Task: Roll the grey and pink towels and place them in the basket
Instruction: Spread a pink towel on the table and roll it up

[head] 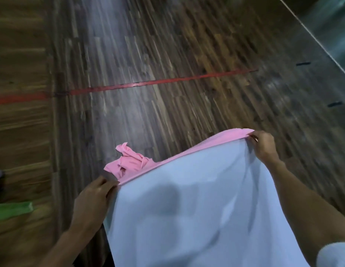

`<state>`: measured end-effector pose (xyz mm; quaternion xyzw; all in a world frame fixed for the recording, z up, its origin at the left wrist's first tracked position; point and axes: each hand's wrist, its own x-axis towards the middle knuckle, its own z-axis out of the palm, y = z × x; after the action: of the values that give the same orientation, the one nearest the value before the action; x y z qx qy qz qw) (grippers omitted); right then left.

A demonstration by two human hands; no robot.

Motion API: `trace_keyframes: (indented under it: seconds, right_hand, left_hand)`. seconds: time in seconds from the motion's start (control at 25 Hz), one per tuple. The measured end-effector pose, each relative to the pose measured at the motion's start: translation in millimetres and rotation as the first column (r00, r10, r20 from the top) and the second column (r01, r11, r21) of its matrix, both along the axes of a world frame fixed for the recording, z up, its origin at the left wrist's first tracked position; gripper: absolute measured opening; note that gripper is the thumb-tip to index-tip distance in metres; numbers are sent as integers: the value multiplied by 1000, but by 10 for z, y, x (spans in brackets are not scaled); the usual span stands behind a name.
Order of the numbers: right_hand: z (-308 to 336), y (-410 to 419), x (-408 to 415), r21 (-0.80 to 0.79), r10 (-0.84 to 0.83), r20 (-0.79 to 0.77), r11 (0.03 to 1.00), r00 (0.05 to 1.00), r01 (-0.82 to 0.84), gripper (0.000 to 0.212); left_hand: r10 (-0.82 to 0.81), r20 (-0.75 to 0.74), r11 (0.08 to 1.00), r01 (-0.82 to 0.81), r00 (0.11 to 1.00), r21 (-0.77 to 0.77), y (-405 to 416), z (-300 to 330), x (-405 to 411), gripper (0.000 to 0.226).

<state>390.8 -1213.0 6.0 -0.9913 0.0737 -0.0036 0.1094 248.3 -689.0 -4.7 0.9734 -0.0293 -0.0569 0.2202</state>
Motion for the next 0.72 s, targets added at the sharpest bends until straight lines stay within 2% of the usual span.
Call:
trace_keyframes:
  seconds: [0.16,0.28,0.48,0.64,0.72]
  right_hand:
    - [-47,-102,-116,-58,-36,-6,998,999,36,18]
    - [44,-81,-99,-54,-49,13,997,999,50,18]
    - [76,-65,69,-57,-70,-60,996,996,66,15]
    - [-62,-65,-188,-44,-97,7,994,995,97,21]
    - [-98,-110,-299,-21,-116,-8,993,993,116,24]
  left_hand:
    - [-3,-36,996,6,999,92,-54,75,-169,16]
    - [-7,-43,991,13,999,131,-185,136,-190,27]
    - [50,2,984,-49,999,172,-273,115,-140,19]
    - [28,-28,974,-21,999,226,-298,75,-332,30]
    - [-1,-17,965,6,1000,263,-327,73,-429,36]
